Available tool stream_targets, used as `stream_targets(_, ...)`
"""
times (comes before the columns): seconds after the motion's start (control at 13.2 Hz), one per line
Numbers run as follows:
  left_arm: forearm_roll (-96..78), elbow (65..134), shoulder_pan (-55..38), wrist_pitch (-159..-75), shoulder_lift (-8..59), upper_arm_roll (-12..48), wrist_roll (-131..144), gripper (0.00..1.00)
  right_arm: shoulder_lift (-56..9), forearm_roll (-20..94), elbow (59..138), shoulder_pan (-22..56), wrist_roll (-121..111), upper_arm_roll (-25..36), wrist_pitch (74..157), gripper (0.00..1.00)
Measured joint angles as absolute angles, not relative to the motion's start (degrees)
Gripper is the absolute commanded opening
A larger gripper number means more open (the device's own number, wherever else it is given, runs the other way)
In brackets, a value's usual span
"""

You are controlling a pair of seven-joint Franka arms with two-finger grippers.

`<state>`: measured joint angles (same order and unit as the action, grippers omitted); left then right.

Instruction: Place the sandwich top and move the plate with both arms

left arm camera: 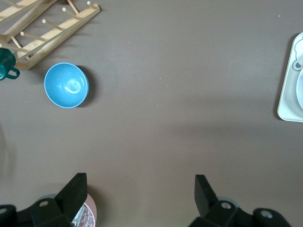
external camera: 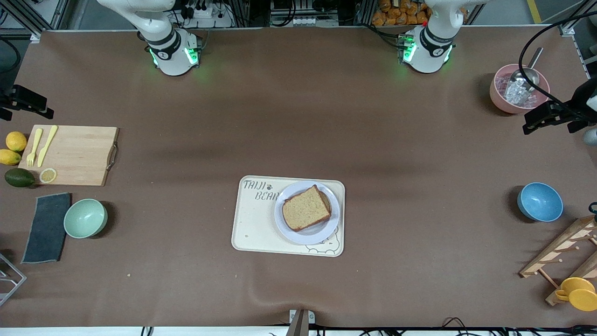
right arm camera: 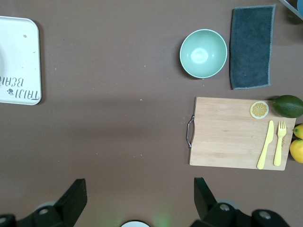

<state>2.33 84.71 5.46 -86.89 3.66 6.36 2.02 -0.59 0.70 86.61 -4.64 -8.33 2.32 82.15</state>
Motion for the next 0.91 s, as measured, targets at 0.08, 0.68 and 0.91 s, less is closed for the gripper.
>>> stream_targets(0.08,2.2,85.1,4.5,-86.8,3.6,5.3,2.0,1.00,-0.6,0.7,86.6,-4.6,-8.3,2.3,82.1,1.00)
stream_targets(0.68,0.4,86.5,0.4,-86.8,2.7,2.0,2.4,1.00,-0.6,0.7,86.6,-4.6,-8.3,2.3,82.1,1.00)
stream_targets(0.91,-0.1,87.2,0.2,-86.8,2.2,1.8,2.4,1.00,-0.6,0.7,86.6,-4.6,-8.3,2.3,82.1,1.00)
